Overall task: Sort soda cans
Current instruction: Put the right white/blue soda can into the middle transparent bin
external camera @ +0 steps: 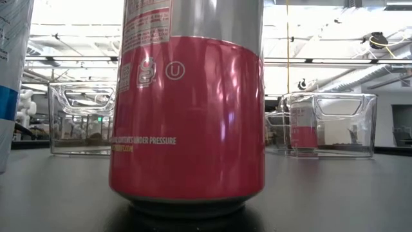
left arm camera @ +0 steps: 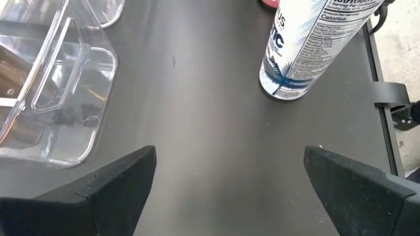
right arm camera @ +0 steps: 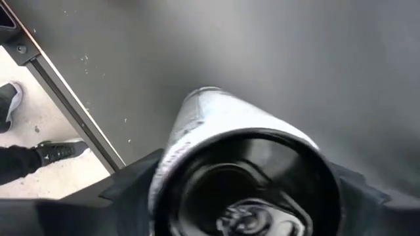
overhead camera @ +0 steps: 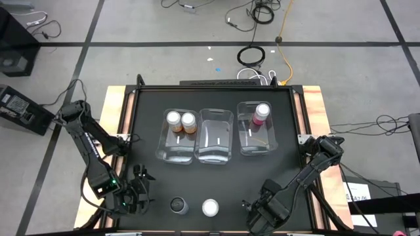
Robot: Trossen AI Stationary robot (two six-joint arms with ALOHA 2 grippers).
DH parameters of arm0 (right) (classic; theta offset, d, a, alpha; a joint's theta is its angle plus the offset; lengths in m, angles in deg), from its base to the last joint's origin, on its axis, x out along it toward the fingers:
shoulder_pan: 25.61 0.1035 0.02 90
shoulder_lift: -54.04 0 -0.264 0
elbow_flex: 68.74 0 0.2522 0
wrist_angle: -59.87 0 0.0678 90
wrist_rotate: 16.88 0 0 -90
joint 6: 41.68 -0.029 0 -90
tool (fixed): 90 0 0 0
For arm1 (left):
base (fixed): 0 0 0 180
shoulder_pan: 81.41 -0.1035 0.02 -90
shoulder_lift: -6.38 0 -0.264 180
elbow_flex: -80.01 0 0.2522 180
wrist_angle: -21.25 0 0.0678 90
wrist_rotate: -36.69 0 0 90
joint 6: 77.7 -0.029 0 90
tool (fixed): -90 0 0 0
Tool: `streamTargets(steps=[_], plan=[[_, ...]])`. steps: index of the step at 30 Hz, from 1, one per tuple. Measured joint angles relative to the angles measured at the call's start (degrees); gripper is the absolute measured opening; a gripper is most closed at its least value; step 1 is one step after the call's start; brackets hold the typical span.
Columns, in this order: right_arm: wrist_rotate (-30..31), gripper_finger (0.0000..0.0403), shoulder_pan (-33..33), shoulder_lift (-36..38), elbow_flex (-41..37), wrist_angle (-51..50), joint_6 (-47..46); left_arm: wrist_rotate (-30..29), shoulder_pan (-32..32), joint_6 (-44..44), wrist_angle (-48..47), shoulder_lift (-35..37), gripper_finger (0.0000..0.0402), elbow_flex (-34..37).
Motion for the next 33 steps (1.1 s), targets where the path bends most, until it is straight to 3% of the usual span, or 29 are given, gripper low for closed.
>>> streamTargets(steps=[8,20,33], plan=[[2.1,0.0243,0.0,0.0,0.0,0.4,0.0,0.0,0.0,0.0,0.0,0.0,0.0395,0.0],[2.3,0.0254,-0.8,3.2,-0.1,0.9,-0.9,0.0,0.0,0.0,-0.1,0.0,0.0395,0.0],[5.6,0.0255,-7.8,13.2,-0.1,0.8,3.3,0.0,0.0,0.0,-0.1,0.0,0.0395,0.0]])
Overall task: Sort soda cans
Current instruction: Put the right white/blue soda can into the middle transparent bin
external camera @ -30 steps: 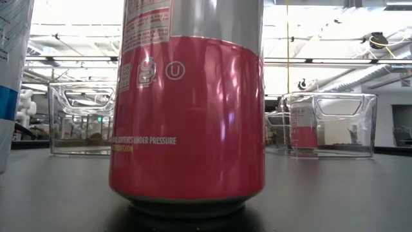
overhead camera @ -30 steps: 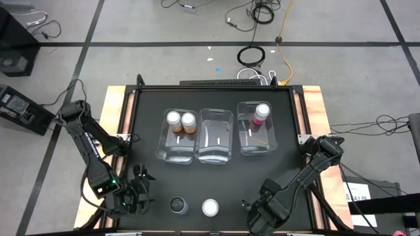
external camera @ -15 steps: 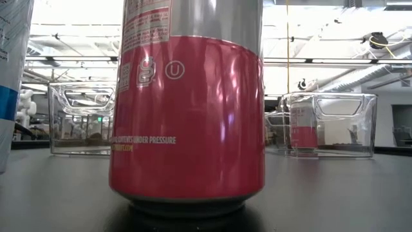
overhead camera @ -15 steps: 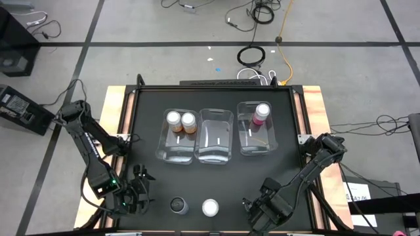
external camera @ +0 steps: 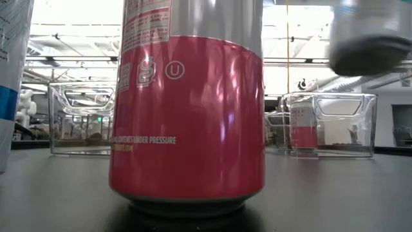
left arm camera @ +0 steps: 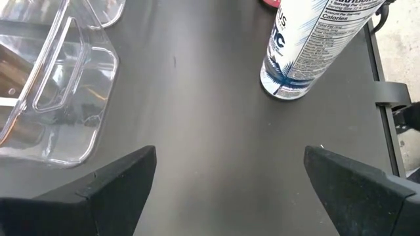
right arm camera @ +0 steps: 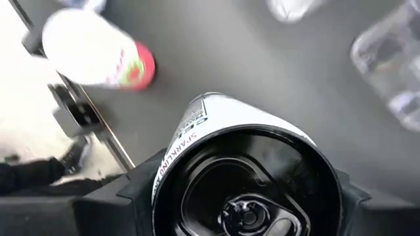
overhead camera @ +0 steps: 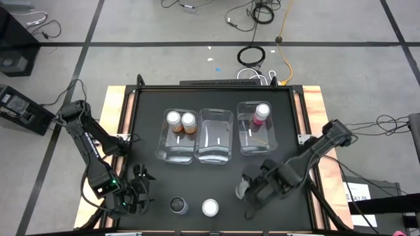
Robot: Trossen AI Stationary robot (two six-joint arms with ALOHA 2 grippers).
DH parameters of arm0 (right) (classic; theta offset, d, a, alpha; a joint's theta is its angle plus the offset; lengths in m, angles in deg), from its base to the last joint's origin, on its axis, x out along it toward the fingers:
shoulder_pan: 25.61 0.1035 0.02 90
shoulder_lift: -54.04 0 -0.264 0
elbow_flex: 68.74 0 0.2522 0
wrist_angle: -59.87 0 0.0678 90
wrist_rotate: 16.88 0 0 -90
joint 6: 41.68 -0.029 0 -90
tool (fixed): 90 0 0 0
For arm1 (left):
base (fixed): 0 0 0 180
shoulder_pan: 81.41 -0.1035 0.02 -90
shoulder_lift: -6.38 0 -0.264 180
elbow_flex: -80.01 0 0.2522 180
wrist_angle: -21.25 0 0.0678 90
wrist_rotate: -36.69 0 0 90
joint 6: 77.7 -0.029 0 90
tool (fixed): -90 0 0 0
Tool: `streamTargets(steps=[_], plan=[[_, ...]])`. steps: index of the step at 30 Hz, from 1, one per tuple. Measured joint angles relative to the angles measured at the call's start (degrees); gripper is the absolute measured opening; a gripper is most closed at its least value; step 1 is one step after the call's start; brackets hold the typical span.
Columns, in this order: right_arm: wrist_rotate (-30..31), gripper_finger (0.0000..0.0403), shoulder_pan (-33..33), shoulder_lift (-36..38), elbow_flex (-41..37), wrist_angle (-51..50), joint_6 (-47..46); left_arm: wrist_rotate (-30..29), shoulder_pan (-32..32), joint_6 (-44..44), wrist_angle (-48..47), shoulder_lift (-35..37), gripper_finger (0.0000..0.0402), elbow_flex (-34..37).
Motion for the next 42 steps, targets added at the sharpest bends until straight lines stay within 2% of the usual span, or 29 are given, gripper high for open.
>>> streamTargets(steps=[8,13,15,18,21,27,35,42], plan=[[4.6,0.0255,-7.7,7.4,0.0,2.3,12.8,0.0,0.0,0.0,0.0,0.0,0.0395,0.0],[4.0,0.0255,-15.9,8.9,0.1,5.5,26.6,-0.6,-0.5,0.0,0.1,0.0,0.0395,0.0],[1.9,0.0255,-19.9,8.8,0.1,6.2,32.6,-0.8,-1.1,0.0,0.1,0.0,0.0395,0.0],[-1.3,0.0255,-26.1,7.8,0.1,6.9,40.9,-2.2,-2.2,0.0,0.1,0.0,0.0395,0.0],[-2.0,0.0255,-31.3,5.8,0.1,7.6,48.2,-3.6,-3.1,0.0,0.0,0.0,0.0395,0.0],[-3.5,0.0255,-38.2,1.7,0.1,10.3,59.6,-4.1,-4.2,-0.1,0.0,0.0,0.0395,0.0],[-3.2,0.0255,-44.0,-4.8,0.1,11.2,68.3,-4.1,-4.2,0.1,0.0,0.0,0.0395,0.0],[-2.6,0.0255,-47.2,-9.0,0.1,11.0,71.8,-4.1,-4.2,0.1,0.4,0.0,0.0395,0.0]])
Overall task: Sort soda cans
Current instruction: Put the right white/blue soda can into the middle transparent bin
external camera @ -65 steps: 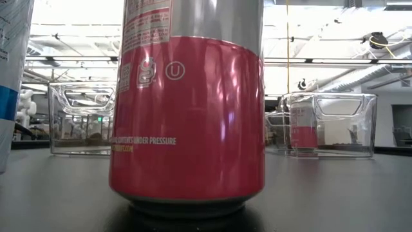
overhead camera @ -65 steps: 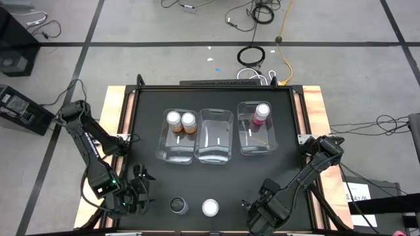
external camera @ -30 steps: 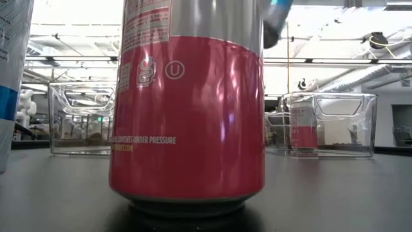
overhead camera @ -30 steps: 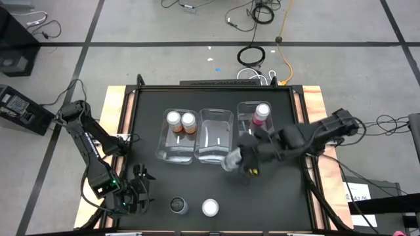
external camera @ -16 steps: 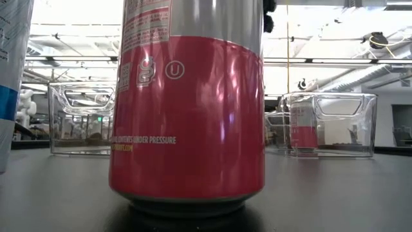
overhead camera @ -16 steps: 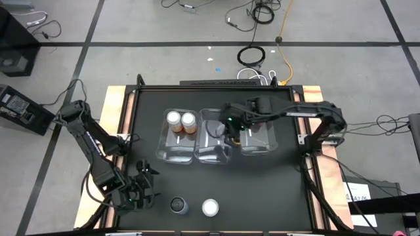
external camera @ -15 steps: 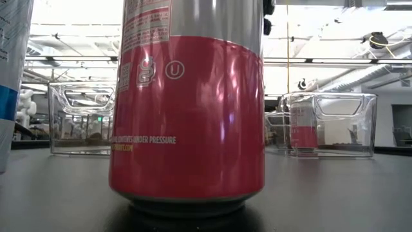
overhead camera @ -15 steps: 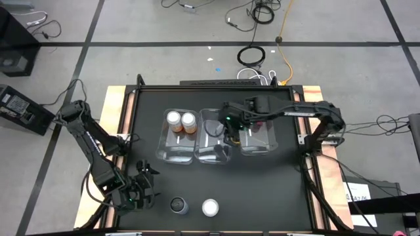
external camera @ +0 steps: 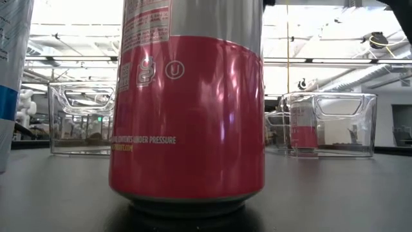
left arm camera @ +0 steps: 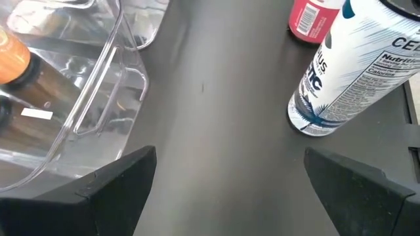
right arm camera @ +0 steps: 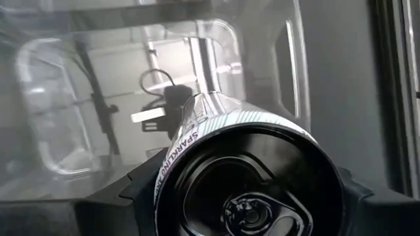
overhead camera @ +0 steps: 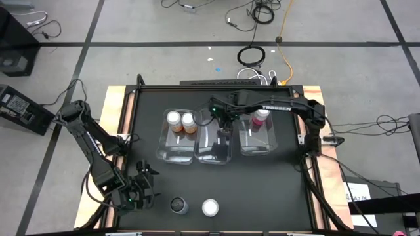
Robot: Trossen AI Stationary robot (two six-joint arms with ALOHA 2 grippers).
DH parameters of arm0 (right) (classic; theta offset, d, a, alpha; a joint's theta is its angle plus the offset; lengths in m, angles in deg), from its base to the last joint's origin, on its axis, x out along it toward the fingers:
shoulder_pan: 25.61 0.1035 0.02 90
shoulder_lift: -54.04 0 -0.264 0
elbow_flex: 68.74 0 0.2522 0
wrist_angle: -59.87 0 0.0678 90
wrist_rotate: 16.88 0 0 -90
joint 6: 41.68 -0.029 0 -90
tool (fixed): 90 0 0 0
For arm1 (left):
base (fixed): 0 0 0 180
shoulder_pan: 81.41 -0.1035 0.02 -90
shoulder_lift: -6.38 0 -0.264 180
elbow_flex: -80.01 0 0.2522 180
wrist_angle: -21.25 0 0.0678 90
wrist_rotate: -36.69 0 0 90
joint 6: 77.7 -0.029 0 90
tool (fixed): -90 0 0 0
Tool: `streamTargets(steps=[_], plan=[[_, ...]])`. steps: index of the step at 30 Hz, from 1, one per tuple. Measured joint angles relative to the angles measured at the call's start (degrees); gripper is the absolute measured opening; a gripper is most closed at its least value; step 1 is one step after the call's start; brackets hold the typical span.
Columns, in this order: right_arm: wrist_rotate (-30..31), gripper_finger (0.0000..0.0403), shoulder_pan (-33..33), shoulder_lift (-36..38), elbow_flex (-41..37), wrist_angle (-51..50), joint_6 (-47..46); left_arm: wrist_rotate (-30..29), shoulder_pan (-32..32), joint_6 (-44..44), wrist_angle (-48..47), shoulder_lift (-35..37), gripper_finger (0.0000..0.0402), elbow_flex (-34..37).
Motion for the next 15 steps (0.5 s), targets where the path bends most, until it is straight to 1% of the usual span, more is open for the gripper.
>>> streamTargets(steps=[5,9,15], plan=[[2.8,0.0256,-0.9,-2.1,0.0,0.6,2.0,0.0,0.0,0.0,0.2,0.0,0.0395,0.0],[2.0,0.026,-1.7,-3.2,0.0,0.5,1.9,0.0,0.0,0.1,0.4,0.0,0.0395,0.0],[2.0,0.0279,-1.7,-3.3,0.0,1.5,1.8,0.0,0.0,0.2,1.2,0.0,0.0395,0.0]])
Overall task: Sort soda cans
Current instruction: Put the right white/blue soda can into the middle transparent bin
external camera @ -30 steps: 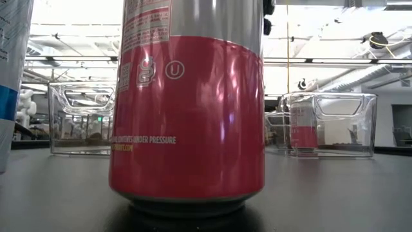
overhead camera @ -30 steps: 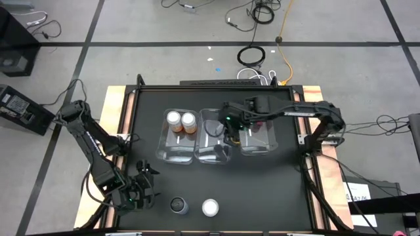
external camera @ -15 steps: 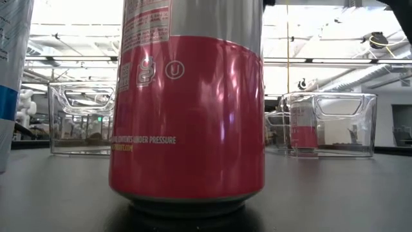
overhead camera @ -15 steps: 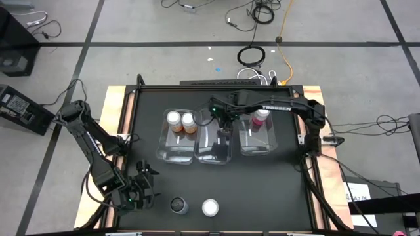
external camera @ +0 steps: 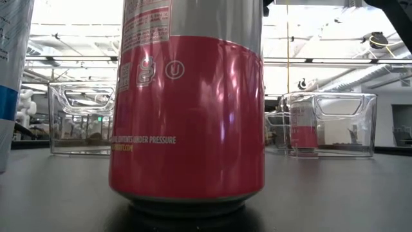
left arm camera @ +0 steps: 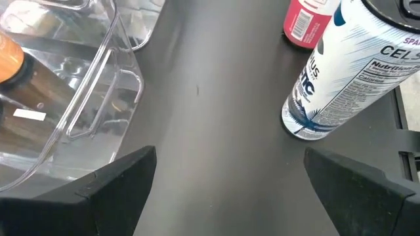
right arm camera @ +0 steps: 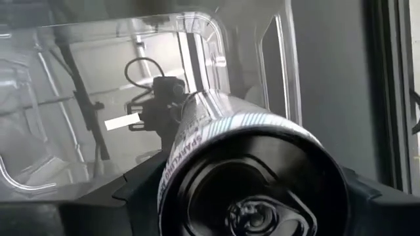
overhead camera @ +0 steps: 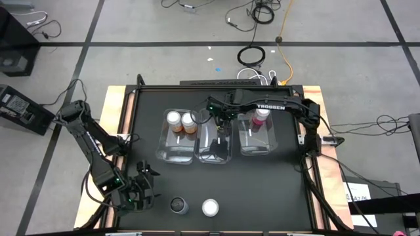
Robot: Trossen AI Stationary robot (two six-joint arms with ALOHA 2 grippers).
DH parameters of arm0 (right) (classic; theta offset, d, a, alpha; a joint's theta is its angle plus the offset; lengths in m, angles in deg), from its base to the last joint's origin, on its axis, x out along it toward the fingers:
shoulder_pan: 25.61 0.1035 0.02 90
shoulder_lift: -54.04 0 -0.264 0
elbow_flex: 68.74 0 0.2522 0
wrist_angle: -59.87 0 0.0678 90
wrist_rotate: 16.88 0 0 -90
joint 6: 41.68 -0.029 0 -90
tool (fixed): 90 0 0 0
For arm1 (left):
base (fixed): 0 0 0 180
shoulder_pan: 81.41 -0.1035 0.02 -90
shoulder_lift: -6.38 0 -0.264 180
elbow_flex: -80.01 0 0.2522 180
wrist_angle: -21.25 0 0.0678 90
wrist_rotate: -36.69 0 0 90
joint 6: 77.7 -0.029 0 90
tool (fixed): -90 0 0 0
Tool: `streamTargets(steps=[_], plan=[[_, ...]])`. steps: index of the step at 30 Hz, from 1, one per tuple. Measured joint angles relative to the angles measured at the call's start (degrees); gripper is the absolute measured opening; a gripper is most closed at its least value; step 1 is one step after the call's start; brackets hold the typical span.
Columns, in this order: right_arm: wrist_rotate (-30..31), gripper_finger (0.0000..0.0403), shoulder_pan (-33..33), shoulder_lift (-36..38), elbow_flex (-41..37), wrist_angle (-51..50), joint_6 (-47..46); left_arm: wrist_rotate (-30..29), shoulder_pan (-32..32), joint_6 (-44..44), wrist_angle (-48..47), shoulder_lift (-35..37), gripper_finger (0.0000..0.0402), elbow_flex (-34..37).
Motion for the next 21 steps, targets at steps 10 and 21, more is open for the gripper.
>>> streamTargets(steps=[10,21], plan=[[-1.4,0.0292,0.0,0.0,0.0,-0.7,-2.5,0.0,0.0,0.0,0.1,0.0,0.0395,0.0],[-1.4,0.0292,0.2,0.0,0.0,-0.7,-3.3,0.0,0.0,-0.2,1.5,0.0,0.0395,0.0]])
